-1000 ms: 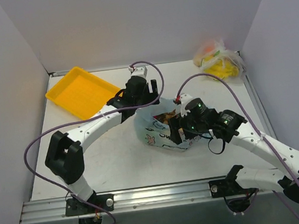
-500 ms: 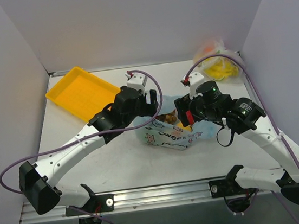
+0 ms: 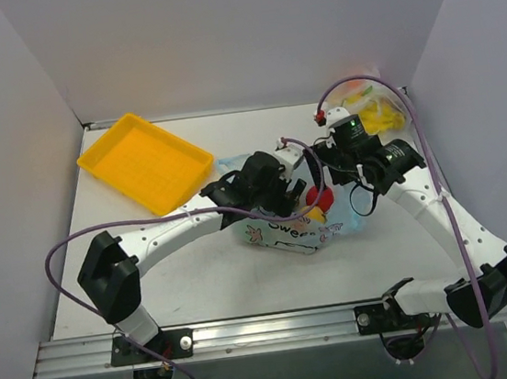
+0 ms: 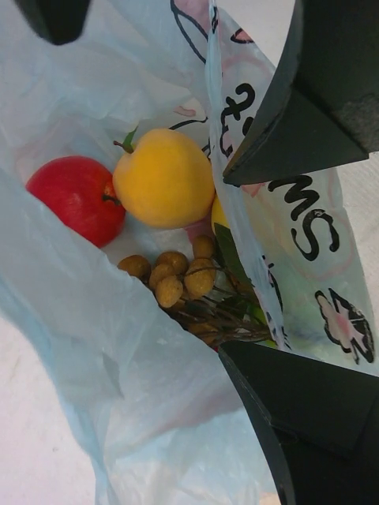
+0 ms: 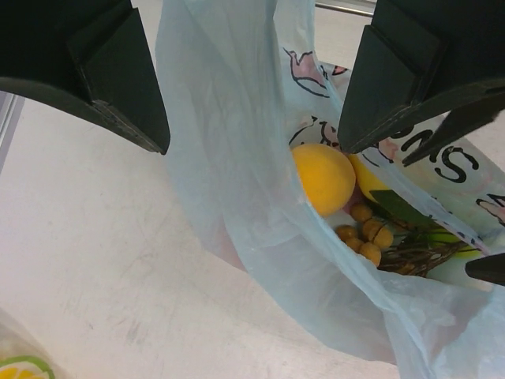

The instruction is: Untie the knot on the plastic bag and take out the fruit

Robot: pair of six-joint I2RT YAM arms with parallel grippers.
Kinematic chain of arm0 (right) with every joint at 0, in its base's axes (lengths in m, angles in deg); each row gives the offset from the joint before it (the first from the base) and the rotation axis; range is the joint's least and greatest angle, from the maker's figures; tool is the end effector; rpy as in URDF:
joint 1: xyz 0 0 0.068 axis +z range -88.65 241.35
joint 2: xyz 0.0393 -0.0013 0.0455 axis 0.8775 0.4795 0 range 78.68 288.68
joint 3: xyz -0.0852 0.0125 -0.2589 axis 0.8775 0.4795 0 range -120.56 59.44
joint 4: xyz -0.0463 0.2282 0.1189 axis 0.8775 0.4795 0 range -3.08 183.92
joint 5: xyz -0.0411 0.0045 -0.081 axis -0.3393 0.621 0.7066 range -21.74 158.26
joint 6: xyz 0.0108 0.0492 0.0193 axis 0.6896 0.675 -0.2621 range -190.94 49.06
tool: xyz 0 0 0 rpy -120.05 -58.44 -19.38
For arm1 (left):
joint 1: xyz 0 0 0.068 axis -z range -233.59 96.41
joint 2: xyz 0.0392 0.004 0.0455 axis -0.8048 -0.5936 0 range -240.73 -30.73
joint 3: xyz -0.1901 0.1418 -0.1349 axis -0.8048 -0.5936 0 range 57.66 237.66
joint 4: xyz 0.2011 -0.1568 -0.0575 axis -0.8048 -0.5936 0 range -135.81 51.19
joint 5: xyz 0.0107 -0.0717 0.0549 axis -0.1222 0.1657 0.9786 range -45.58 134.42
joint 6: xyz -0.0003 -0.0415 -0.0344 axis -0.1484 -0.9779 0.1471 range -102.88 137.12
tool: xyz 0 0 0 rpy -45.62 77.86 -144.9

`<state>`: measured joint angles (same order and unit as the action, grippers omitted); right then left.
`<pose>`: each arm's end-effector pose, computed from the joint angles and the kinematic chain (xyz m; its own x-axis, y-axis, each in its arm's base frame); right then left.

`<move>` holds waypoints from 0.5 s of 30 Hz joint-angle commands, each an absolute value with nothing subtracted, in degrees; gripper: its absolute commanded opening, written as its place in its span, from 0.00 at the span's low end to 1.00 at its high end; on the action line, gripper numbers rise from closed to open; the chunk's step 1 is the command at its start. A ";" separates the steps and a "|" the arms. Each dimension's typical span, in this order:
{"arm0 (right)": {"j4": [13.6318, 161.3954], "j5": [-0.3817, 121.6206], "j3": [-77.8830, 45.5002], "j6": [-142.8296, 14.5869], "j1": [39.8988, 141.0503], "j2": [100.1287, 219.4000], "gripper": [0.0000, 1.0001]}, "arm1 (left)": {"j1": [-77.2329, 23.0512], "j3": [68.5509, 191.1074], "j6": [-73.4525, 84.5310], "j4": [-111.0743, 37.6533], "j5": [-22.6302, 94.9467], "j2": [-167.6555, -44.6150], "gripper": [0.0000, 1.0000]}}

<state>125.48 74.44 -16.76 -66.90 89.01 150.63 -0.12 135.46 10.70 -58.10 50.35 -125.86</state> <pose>0.2395 0.1212 0.3808 -0.5250 -0.1962 -0.8282 -0.3469 0.9379 -0.0024 0.2310 -0.3057 0.2955 -0.4367 0.4026 -0.8045 0.7055 0.7081 -0.0285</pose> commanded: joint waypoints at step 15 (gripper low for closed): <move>115.84 74.85 -10.52 -55.57 78.84 154.44 0.08 | 3.62 118.32 2.19 -60.17 45.91 -121.80 0.65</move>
